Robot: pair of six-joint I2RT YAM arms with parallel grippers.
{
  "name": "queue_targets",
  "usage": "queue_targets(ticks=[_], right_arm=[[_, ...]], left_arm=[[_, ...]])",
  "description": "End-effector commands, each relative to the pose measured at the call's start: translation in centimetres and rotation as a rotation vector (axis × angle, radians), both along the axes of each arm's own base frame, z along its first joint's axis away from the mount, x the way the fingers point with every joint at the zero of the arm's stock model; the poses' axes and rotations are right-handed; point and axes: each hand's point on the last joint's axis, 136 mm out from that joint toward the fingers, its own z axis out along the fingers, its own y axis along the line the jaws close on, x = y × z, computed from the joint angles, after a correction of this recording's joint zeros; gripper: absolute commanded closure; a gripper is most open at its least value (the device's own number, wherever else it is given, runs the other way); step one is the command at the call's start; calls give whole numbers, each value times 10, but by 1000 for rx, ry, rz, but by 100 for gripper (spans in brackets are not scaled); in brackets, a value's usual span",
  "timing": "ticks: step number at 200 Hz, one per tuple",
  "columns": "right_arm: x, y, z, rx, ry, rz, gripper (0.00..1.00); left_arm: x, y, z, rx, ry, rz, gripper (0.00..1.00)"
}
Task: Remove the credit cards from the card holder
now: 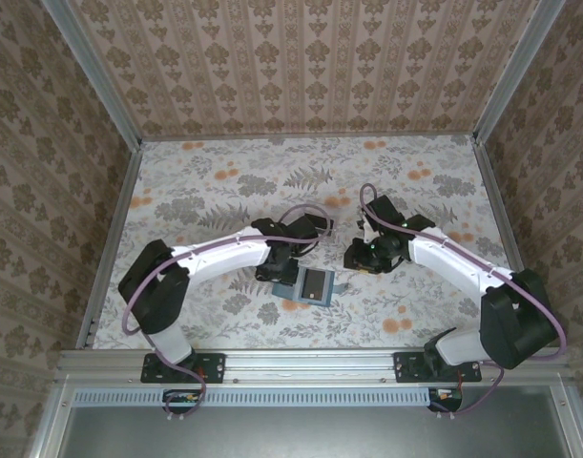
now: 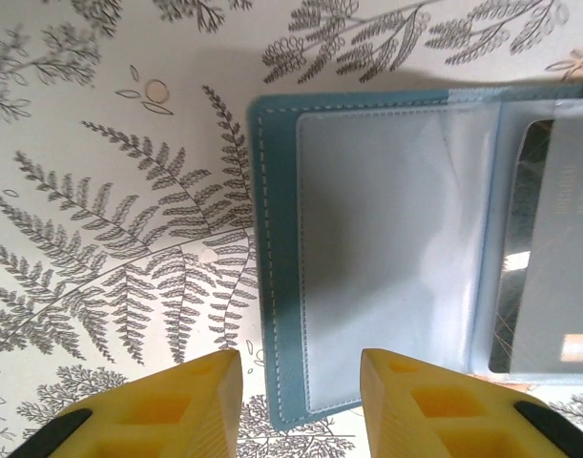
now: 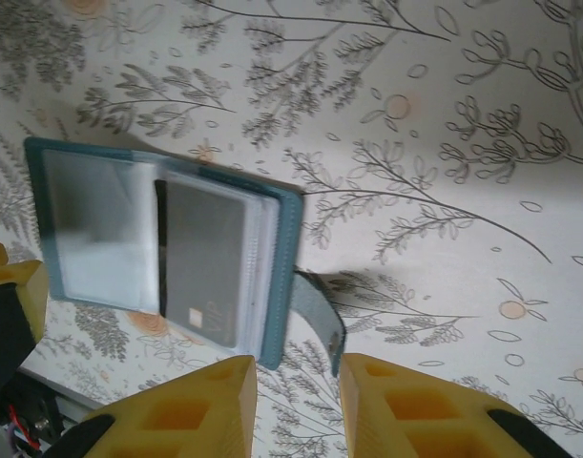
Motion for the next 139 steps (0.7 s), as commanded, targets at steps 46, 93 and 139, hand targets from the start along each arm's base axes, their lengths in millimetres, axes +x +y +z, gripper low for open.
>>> queue_targets(ticks=[46, 93, 139], right_arm=[[-5, 21, 8, 19, -13, 26, 70], [-12, 40, -6, 57, 31, 37, 70], [-15, 52, -22, 90, 65, 26, 71]], left_arm=[[2, -16, 37, -181, -37, 0, 63], [-3, -57, 39, -381, 22, -21, 65], [-1, -64, 11, -396, 92, -3, 69]])
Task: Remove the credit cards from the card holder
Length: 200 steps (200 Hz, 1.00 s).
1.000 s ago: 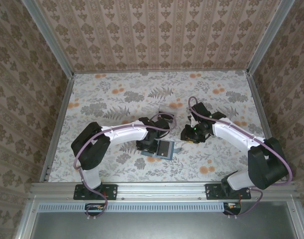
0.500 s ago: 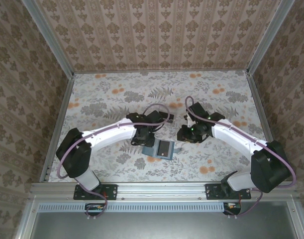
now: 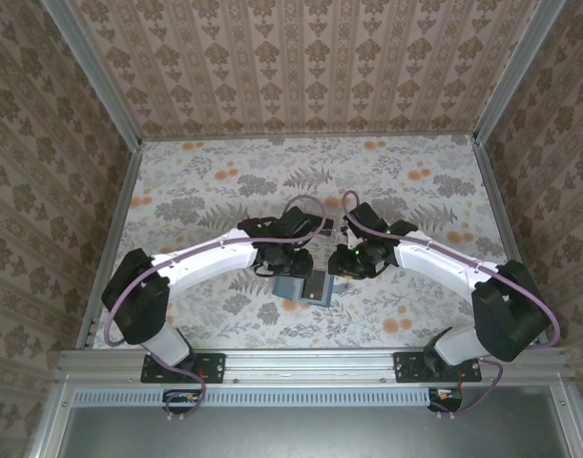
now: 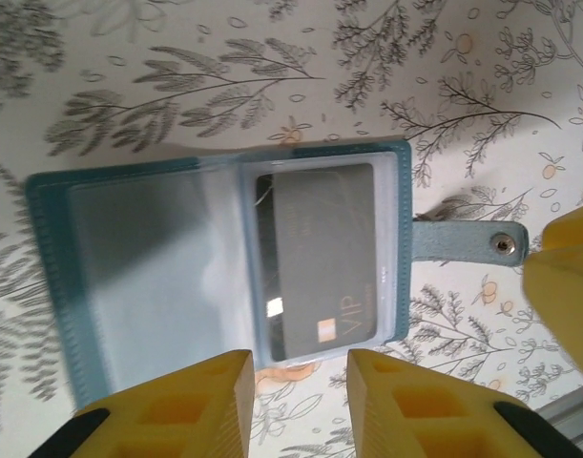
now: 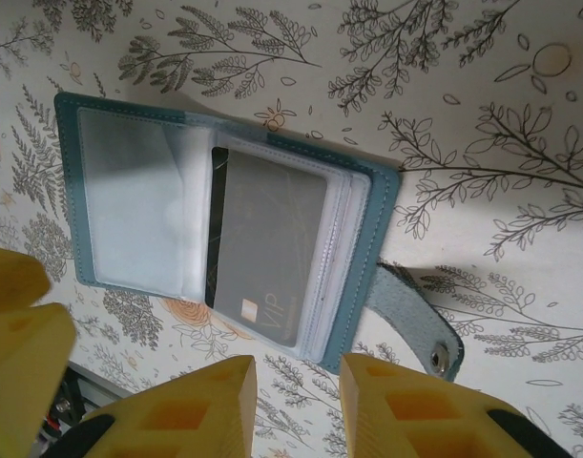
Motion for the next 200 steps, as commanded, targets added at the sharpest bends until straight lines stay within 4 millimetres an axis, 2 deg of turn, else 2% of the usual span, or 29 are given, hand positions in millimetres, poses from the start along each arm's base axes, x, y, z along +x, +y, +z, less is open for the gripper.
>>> queue_targets(ticks=[1, 37, 103, 162, 200], right_arm=[[-4, 12, -10, 42, 38, -12, 71], [-10, 26, -25, 67, 78, 0, 70], [-9, 15, -52, -33, 100, 2, 71], [-9, -7, -70, -136, 111, -2, 71], [-4, -21, -75, -193, 108, -6, 71]], left_arm=[[0, -4, -17, -29, 65, 13, 69], [5, 2, -36, -77, 113, 45, 69], [-6, 13, -64, -37, 182, 43, 69], [-17, 9, -68, -48, 214, 26, 69], [-24, -2, -66, -87, 218, 27, 68]])
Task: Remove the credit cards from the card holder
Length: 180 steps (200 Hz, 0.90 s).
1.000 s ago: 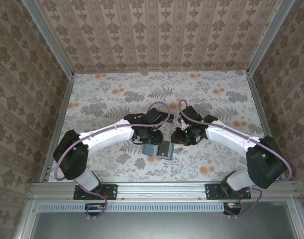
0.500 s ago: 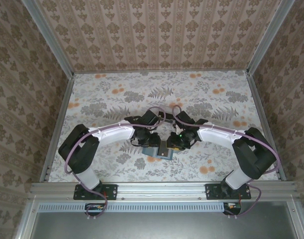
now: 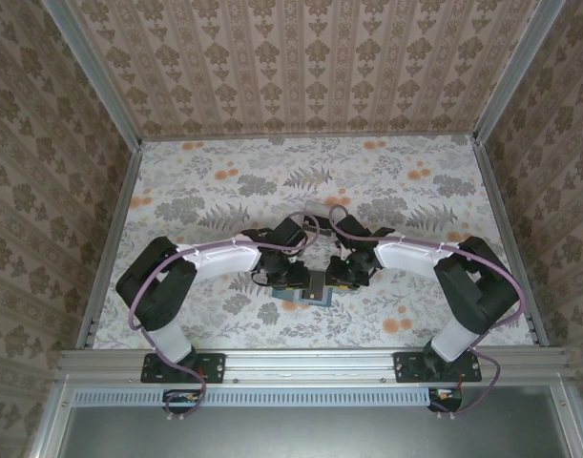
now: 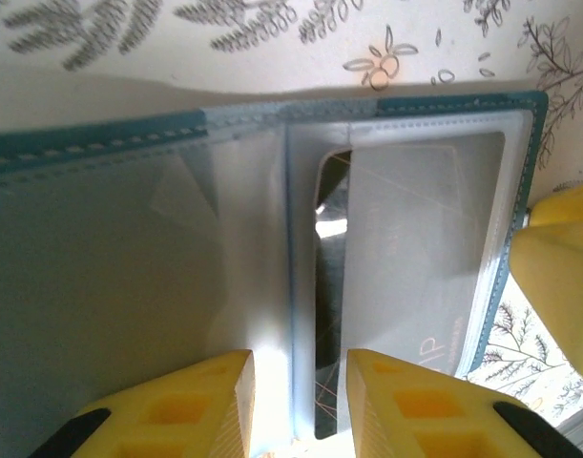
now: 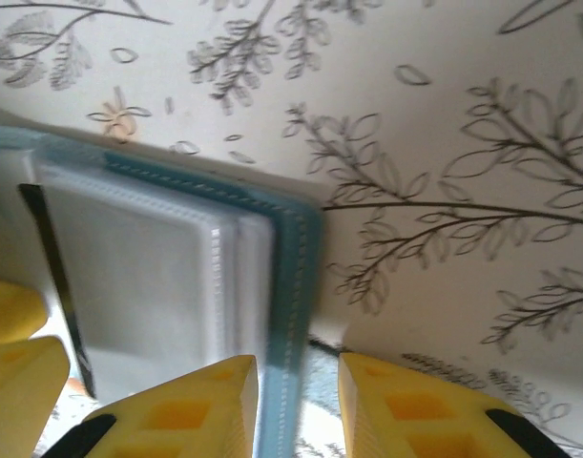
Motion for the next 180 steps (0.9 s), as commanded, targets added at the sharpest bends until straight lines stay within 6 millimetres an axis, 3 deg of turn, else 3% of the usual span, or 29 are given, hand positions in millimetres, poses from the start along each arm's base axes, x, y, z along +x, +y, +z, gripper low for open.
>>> queue_targets(ticks=[1, 44, 79, 112, 180], right_arm=[[-2, -20, -10, -92, 11, 8, 71], [5, -34, 3, -172, -22, 22, 71], [7, -23, 21, -98, -50, 11, 71], [5, -10, 32, -4, -55, -5, 71], [3, 6, 27, 86, -25, -13, 71]], left_arm=[[-9, -6, -1, -25, 27, 6, 68], [-4, -11, 12, -52, -5, 21, 68], [6, -10, 24, -61, -53, 55, 68], [12, -14, 22, -79, -46, 68, 68], [18, -27, 18, -165, -22, 91, 71]])
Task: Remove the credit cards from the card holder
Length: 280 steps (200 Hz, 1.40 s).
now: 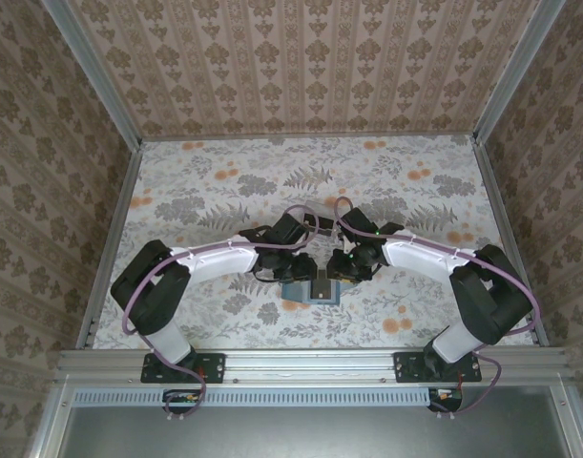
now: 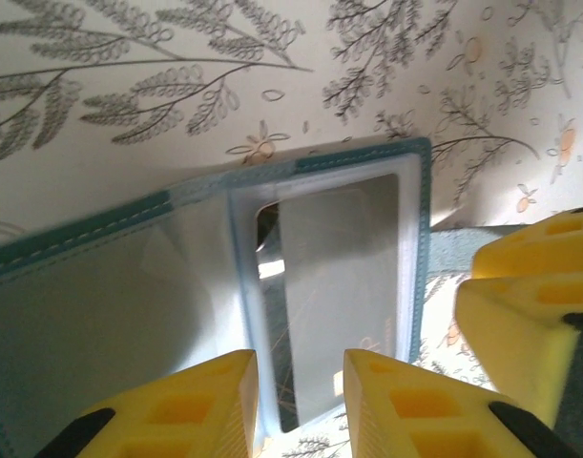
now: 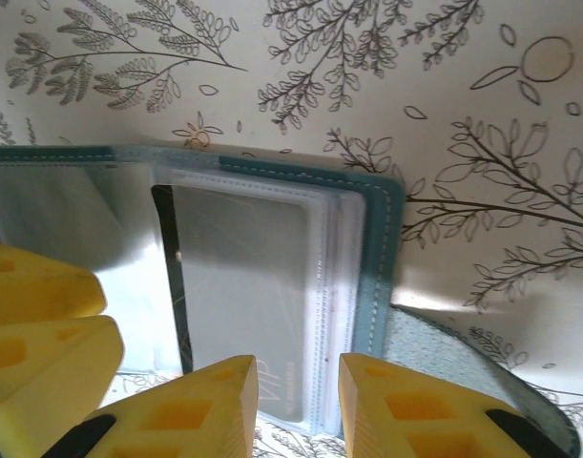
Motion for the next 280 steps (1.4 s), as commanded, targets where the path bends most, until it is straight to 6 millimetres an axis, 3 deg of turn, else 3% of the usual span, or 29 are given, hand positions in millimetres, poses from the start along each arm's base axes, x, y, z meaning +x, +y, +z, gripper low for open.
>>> queue_targets(ticks=[1, 91, 161, 208, 280], right_arm=[[-5, 6, -3, 46, 32, -11, 71], [-3, 9, -9, 48, 40, -4, 71], [3, 15, -8, 63, 38, 0, 70], [3, 19, -9, 77, 41, 7, 70], [5, 3, 4, -20, -7, 9, 70]], left_arm=[[1, -4, -7, -36, 29, 19, 71], [-1, -17, -23, -105, 98, 19, 72], [-4, 6, -36, 33, 89, 16, 72], [-4, 9, -29, 45, 75, 8, 72], [3, 13, -14, 59, 28, 13, 71]])
